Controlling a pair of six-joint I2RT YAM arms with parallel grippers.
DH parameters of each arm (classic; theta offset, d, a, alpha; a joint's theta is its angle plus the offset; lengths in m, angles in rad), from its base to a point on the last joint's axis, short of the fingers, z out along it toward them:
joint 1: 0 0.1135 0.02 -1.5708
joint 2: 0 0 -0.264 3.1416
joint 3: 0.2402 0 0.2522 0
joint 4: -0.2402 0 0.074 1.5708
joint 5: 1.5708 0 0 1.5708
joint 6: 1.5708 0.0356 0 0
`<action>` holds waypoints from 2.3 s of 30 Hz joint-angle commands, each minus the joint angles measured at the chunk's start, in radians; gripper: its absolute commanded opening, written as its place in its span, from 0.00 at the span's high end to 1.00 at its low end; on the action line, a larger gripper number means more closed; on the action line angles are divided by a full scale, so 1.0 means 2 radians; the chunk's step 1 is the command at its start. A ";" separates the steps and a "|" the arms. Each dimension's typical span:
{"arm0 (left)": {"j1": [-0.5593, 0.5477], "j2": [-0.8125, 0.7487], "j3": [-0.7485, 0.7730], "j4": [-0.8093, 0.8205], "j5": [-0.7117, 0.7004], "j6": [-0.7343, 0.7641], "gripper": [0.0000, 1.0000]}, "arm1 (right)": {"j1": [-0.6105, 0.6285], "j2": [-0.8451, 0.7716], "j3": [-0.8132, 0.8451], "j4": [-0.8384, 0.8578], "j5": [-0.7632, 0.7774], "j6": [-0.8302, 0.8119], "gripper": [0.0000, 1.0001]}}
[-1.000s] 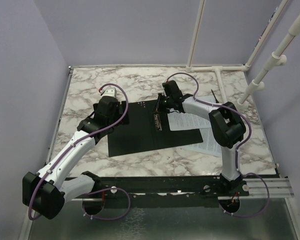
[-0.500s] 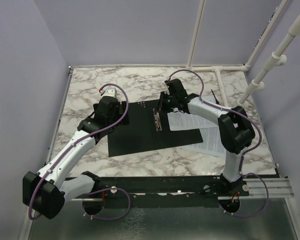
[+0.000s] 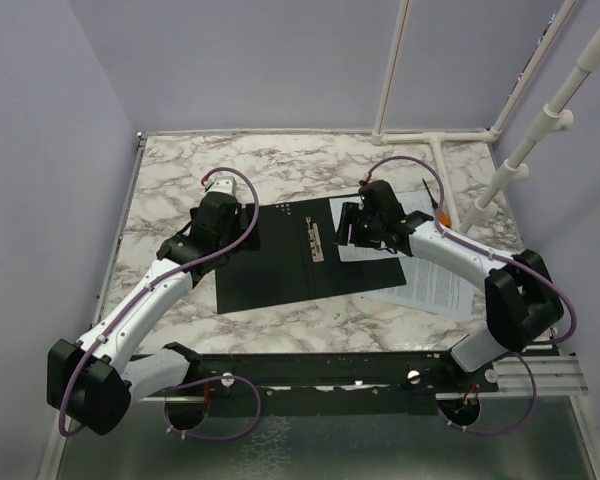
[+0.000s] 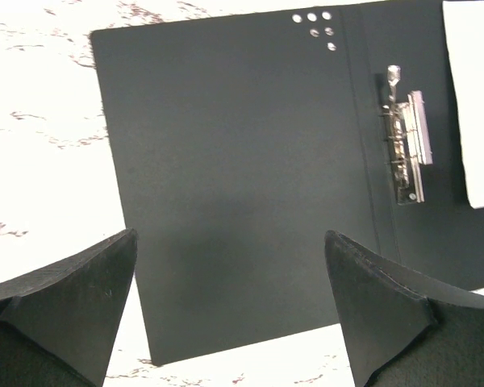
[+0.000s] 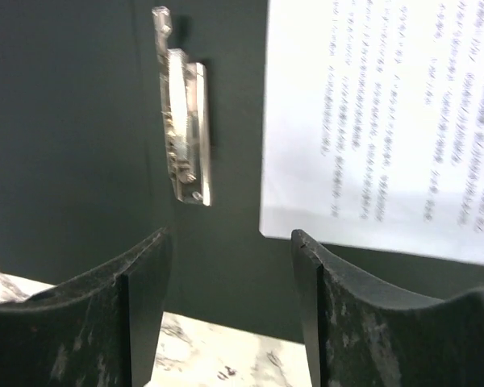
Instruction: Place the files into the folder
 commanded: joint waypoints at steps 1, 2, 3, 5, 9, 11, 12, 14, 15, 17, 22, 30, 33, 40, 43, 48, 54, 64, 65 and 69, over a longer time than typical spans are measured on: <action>0.002 0.011 -0.006 0.020 0.067 0.006 0.01 | -0.002 -0.047 -0.031 -0.035 0.066 -0.002 0.33; 0.002 0.012 -0.006 0.024 0.079 0.006 0.01 | -0.002 -0.057 -0.038 -0.040 0.073 -0.001 0.30; 0.001 0.015 -0.006 0.028 0.089 0.004 0.01 | -0.002 -0.068 -0.047 -0.043 0.080 -0.001 0.27; 0.001 0.021 -0.002 0.033 0.105 -0.003 0.01 | -0.002 -0.088 -0.058 -0.049 0.097 0.007 0.23; -0.002 0.038 0.014 0.041 0.127 -0.018 0.01 | -0.002 -0.126 -0.085 -0.063 0.126 0.028 0.16; -0.006 0.048 0.026 0.047 0.129 -0.026 0.01 | -0.003 -0.141 -0.096 -0.066 0.142 0.036 0.13; -0.008 0.054 0.032 0.051 0.129 -0.030 0.01 | -0.003 -0.148 -0.102 -0.067 0.151 0.041 0.13; -0.014 0.070 0.046 0.058 0.134 -0.039 0.01 | -0.003 -0.157 -0.108 -0.069 0.158 0.046 0.13; -0.016 0.079 0.054 0.062 0.142 -0.042 0.01 | -0.003 -0.159 -0.111 -0.070 0.163 0.052 0.13; -0.021 0.105 0.067 0.074 0.147 -0.048 0.01 | -0.004 -0.156 -0.112 -0.076 0.165 0.058 0.13; -0.036 0.173 0.118 0.090 0.157 -0.057 0.01 | -0.004 -0.156 -0.118 -0.077 0.176 0.069 0.13; -0.061 0.305 0.243 0.099 0.165 -0.065 0.01 | -0.035 -0.150 -0.131 -0.051 0.183 0.067 0.11; -0.073 0.354 0.296 0.100 0.169 -0.062 0.01 | -0.051 -0.146 -0.135 -0.039 0.172 0.063 0.11; -0.086 0.468 0.417 0.100 0.199 -0.047 0.01 | -0.085 -0.143 -0.142 -0.018 0.151 0.050 0.06; -0.089 0.511 0.459 0.101 0.207 -0.039 0.01 | -0.097 -0.143 -0.146 -0.010 0.138 0.046 0.06; -0.090 0.571 0.518 0.101 0.222 -0.031 0.01 | -0.110 -0.137 -0.152 -0.003 0.129 0.049 0.05; -0.090 0.619 0.562 0.102 0.242 -0.027 0.01 | -0.123 -0.124 -0.162 0.015 0.111 0.059 0.05; -0.090 0.649 0.543 0.101 0.261 -0.019 0.01 | -0.126 -0.096 -0.173 0.068 0.022 0.085 0.05; -0.090 0.649 0.539 0.101 0.259 -0.018 0.01 | -0.126 -0.092 -0.174 0.073 0.021 0.089 0.05; -0.090 0.647 0.522 0.099 0.256 -0.017 0.01 | -0.126 -0.072 -0.180 0.088 -0.012 0.104 0.05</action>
